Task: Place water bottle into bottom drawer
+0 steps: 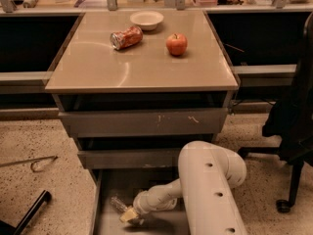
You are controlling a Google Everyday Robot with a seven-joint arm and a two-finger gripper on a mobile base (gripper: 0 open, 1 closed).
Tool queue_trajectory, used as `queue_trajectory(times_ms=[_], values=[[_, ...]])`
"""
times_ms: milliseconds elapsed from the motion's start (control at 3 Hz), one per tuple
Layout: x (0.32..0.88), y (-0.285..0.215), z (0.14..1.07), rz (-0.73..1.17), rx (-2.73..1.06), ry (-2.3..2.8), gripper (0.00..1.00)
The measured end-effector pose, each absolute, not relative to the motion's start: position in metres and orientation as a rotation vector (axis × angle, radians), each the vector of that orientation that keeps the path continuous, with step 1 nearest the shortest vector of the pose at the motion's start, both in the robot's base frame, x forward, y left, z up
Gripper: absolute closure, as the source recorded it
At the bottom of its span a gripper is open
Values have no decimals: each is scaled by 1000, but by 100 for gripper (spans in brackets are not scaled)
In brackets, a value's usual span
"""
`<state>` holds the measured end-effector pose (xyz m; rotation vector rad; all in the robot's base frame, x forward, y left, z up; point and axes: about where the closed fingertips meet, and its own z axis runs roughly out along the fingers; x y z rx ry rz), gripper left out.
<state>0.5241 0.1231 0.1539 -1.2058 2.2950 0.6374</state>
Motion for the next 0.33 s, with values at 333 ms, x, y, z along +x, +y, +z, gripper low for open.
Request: queue_trajectory(times_ms=[333], values=[[524, 123, 154, 637, -1206, 2295, 0]])
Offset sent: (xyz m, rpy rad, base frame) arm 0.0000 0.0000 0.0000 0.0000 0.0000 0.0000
